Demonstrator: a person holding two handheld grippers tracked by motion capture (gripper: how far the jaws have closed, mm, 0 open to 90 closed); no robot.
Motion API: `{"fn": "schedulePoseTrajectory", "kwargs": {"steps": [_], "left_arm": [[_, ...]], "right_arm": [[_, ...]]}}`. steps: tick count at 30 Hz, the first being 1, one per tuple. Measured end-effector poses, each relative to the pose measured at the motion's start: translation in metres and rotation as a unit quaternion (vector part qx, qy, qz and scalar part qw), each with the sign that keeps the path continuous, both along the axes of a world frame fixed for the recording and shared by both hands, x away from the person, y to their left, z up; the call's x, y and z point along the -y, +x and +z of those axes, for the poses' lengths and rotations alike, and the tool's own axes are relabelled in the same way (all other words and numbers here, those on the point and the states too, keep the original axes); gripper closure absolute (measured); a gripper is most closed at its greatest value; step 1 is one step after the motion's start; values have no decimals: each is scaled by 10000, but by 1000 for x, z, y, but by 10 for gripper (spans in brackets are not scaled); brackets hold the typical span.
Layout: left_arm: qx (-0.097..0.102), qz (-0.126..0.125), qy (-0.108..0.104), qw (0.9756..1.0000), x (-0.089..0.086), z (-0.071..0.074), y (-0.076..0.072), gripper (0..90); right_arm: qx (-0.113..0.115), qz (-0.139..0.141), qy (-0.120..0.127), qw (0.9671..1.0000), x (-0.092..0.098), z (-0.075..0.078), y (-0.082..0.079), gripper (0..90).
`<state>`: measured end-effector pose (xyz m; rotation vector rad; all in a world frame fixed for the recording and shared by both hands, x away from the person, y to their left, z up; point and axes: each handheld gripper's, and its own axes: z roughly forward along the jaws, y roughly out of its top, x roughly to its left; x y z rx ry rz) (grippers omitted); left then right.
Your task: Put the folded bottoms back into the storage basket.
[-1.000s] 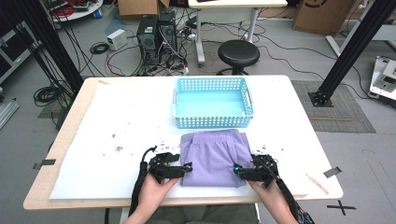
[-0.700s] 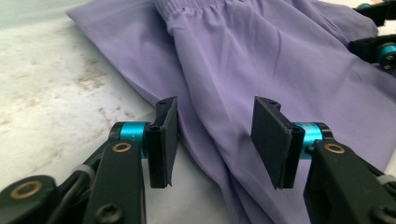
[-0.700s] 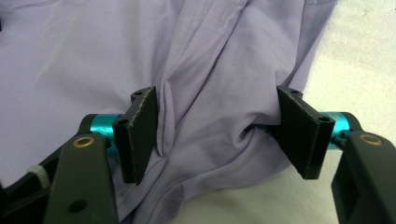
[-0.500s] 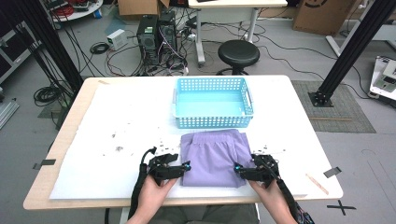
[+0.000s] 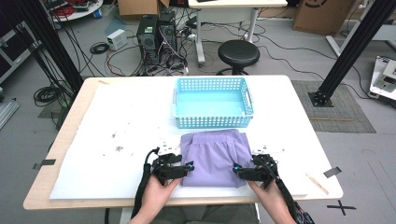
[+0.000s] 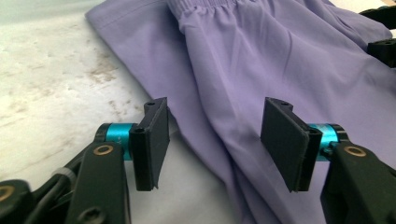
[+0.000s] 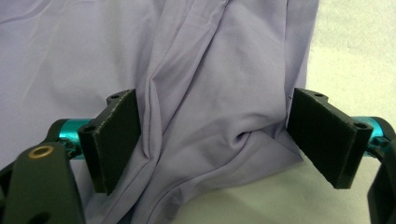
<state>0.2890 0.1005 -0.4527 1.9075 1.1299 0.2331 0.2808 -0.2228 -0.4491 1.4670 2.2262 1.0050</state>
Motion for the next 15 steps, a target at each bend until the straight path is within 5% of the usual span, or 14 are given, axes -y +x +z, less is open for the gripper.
{"fn": "schedulePoseTrajectory", "kwargs": {"steps": [7,15], "left_arm": [[-39,-130,-72,9999,9,-1,4,556],[-7,-172,-24,9998,15,-1,5,649]], "right_arm": [[84,114,-99,9999,-8,1,-2,302],[146,311,-72,9994,-12,1,-2,558]]}}
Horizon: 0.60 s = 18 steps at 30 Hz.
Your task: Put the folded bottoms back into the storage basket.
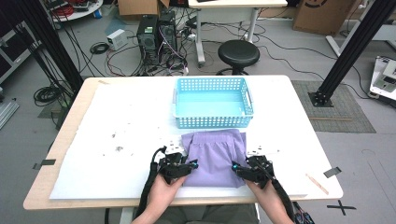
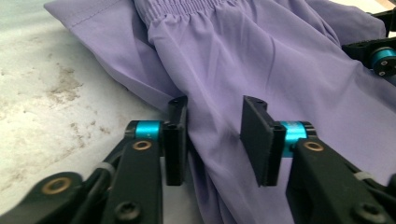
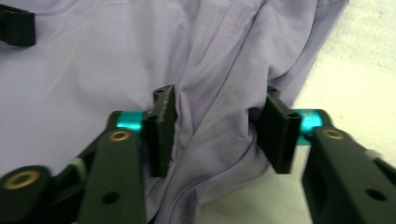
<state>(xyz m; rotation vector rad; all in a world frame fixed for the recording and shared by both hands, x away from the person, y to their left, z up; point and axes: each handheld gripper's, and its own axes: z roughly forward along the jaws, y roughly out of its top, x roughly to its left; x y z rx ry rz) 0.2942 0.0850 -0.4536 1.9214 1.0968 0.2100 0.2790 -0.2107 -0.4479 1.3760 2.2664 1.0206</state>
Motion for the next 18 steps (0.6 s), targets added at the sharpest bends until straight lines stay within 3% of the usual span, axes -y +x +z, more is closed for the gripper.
{"fn": "schedulePoseTrajectory", "kwargs": {"steps": [5,9,15,18], "left_arm": [[-13,-110,35,9999,5,0,1,741],[-24,-148,-55,9999,6,0,2,812],[5,-278,-175,9995,3,2,5,834],[163,-285,-140,9994,2,6,4,836]], "right_arm": [[67,145,-92,9998,-5,0,1,678],[48,255,-85,9996,-5,0,3,811],[34,464,39,9989,-1,2,6,859],[145,470,159,9987,4,6,5,861]]}}
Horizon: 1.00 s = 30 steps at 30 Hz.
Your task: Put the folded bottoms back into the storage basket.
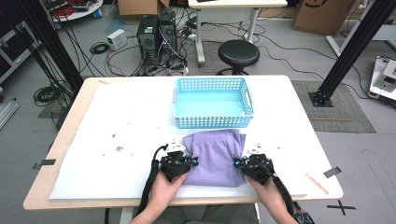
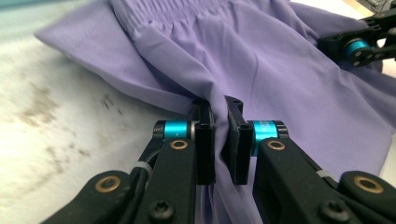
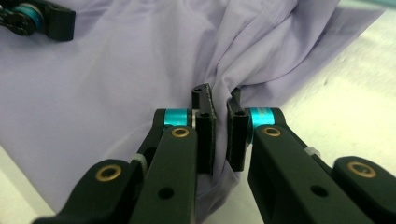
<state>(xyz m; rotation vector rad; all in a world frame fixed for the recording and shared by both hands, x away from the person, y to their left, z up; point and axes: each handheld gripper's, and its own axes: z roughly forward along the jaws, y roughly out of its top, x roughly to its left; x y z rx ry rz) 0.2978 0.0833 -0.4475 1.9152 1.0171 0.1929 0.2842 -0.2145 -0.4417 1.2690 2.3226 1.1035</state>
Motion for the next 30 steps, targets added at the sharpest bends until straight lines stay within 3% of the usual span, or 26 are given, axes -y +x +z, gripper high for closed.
{"fn": "schedulePoseTrajectory", "kwargs": {"steps": [8,13,18,22,26,30], "left_arm": [[186,-144,-148,9996,-3,13,0,837],[419,-238,-272,9985,-6,32,-4,840],[653,-305,-478,9963,-12,57,-4,842],[690,-313,-773,9941,-18,77,2,843],[803,-275,-862,9927,-21,96,10,844],[855,-163,-927,9919,-26,112,29,844]], "right_arm": [[102,64,244,9996,3,9,-1,866],[228,166,362,9989,6,23,-2,868],[495,241,537,9970,9,47,-5,868],[681,256,714,9948,12,71,-3,868],[806,253,855,9927,14,93,7,868],[958,223,810,9919,10,115,24,868]]}}
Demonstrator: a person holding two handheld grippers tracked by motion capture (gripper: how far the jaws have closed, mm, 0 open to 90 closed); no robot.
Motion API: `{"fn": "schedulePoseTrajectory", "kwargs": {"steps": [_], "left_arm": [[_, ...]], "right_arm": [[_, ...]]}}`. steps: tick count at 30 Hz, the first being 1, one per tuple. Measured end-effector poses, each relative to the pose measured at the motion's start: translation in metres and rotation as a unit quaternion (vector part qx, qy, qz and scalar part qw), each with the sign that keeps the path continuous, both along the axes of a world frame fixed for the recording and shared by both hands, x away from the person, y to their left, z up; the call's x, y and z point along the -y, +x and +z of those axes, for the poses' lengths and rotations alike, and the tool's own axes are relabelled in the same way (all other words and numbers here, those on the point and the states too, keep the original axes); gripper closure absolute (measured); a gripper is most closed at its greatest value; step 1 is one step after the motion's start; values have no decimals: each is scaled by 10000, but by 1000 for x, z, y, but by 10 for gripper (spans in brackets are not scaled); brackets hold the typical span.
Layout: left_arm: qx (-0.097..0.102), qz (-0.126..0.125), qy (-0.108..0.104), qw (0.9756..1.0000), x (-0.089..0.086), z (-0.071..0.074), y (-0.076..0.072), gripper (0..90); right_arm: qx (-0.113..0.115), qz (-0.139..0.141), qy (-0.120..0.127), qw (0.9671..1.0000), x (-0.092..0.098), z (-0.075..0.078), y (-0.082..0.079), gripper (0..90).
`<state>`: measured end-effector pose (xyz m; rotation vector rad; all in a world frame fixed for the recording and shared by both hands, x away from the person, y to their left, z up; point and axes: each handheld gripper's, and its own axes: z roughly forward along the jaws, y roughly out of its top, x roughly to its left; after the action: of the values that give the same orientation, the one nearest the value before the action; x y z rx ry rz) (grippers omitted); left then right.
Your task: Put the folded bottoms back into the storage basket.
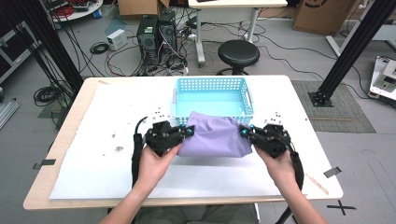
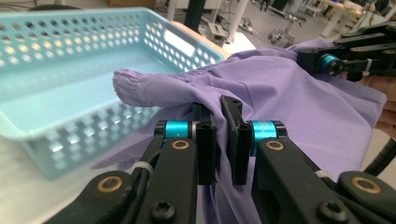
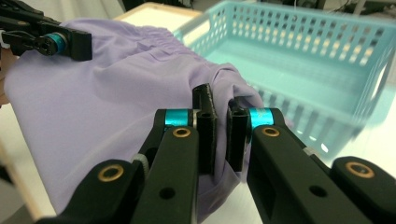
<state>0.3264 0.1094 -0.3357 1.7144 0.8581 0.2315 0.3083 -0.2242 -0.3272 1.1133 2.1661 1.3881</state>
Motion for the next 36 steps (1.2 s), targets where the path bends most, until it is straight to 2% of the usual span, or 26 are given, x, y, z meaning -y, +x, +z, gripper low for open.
{"fn": "schedulePoseTrajectory", "kwargs": {"steps": [3,7,8,12,13,14,15,16,17,18,19,20,21,22,24,29,31,36], "left_arm": [[124,138,9,9998,-2,17,21,844],[272,325,67,9991,-1,35,52,844],[342,391,135,9986,-1,39,61,844],[472,515,79,9975,4,45,96,844],[508,558,75,9971,6,44,103,844],[616,627,162,9960,8,41,116,844],[643,679,208,9954,10,35,126,844],[581,715,241,9954,11,26,136,842],[489,761,296,9955,12,17,143,821],[319,997,491,9933,13,1,153,724],[208,1100,620,9918,12,-8,156,572],[123,1157,706,9907,8,-21,158,542],[123,1198,666,9905,5,-27,156,521],[131,1225,630,9904,-1,-34,153,482],[150,1192,650,9906,-9,-38,145,445],[542,1071,737,9900,-24,-33,116,424],[659,1018,696,9902,-28,-30,105,421],[961,790,642,9902,-36,-28,73,410]], "right_arm": [[97,-43,-66,9999,-5,14,20,868],[193,-215,-48,9996,-12,35,59,868],[198,-234,-19,9995,-14,39,69,868],[401,-423,-130,9982,-19,51,104,868],[482,-493,-137,9975,-19,52,116,868],[582,-507,-175,9969,-20,52,123,867],[731,-563,-291,9953,-21,48,135,867],[747,-593,-337,9949,-21,43,146,862],[644,-655,-414,9949,-21,34,156,822],[565,-785,-526,9939,-21,25,163,718],[273,-1038,-723,9916,-20,11,174,606],[124,-1112,-791,9906,-18,2,179,596],[-2,-1168,-841,9896,-14,-9,181,589],[-23,-1193,-835,9893,-10,-14,180,568],[-90,-1179,-697,9905,0,-21,175,543],[17,-1070,-460,9932,20,-24,148,498],[147,-1005,-389,9941,24,-25,136,497],[294,-809,-201,9961,32,-30,104,465]]}}
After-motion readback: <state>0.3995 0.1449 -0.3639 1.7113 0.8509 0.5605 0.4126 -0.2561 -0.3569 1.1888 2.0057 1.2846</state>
